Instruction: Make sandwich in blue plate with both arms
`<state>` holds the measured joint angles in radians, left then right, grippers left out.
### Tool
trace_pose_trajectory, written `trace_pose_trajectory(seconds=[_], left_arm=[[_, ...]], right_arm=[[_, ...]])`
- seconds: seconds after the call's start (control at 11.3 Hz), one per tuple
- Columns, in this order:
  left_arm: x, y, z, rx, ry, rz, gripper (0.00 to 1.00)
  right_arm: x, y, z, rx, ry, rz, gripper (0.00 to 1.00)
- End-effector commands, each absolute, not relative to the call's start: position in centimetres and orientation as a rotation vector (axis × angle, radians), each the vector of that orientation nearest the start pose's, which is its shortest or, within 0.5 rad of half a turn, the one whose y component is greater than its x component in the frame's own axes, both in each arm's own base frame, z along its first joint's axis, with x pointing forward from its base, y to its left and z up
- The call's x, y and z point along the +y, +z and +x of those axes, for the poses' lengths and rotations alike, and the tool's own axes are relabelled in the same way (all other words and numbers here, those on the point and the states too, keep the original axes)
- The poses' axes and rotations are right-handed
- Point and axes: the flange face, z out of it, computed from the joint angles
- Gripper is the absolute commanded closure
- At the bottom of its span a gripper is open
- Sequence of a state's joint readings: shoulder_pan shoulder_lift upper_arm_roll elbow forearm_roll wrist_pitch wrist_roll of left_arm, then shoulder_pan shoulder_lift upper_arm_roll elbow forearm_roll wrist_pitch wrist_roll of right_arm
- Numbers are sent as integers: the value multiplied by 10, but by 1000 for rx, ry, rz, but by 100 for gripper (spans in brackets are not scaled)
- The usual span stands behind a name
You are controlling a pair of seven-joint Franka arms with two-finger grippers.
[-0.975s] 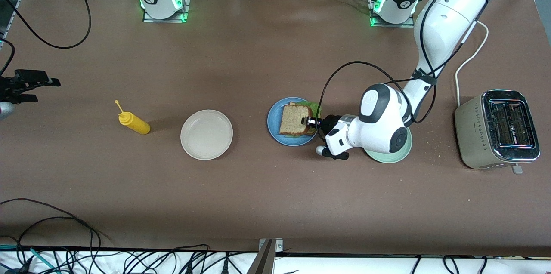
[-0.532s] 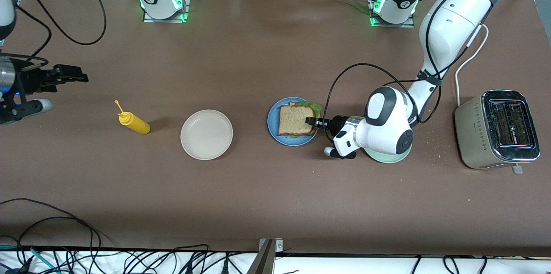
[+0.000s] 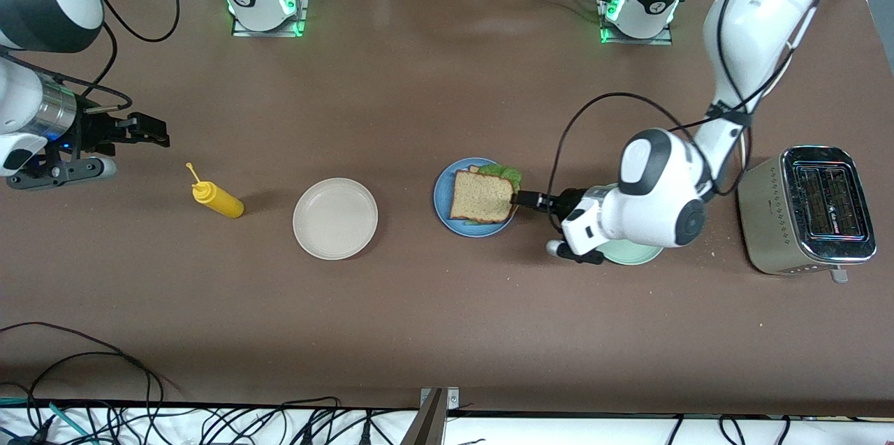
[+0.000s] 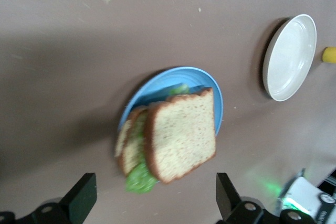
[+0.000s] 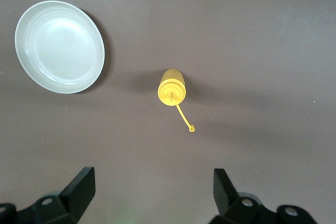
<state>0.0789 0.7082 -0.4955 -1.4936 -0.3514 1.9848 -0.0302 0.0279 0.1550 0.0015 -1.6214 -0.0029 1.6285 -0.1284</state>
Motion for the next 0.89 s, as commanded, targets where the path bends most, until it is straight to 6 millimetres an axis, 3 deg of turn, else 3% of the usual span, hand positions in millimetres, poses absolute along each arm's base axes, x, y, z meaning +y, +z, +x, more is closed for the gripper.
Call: trace_pose_trajectory(seconds=[0.0, 0.27, 0.35, 0.53, 0.62, 0.8], left_arm=[[-195, 359, 654, -256, -272, 2701, 0], [-135, 418, 663, -264, -99, 2873, 0], [-123, 437, 660, -288, -69, 2939, 0], [-103, 497, 638, -306, 6, 3091, 0], [-101, 531, 622, -290, 33, 3137, 0], [-100, 579, 593, -270, 91, 3168, 0]], right_arm=[[26, 517, 585, -128, 174, -3153, 0], [29, 515, 589, -142, 114, -3151, 0], [29, 515, 590, -145, 116, -3150, 0], [32, 512, 592, -149, 130, -3148, 0], [32, 514, 593, -152, 123, -3150, 0], [33, 518, 594, -159, 111, -3150, 0]])
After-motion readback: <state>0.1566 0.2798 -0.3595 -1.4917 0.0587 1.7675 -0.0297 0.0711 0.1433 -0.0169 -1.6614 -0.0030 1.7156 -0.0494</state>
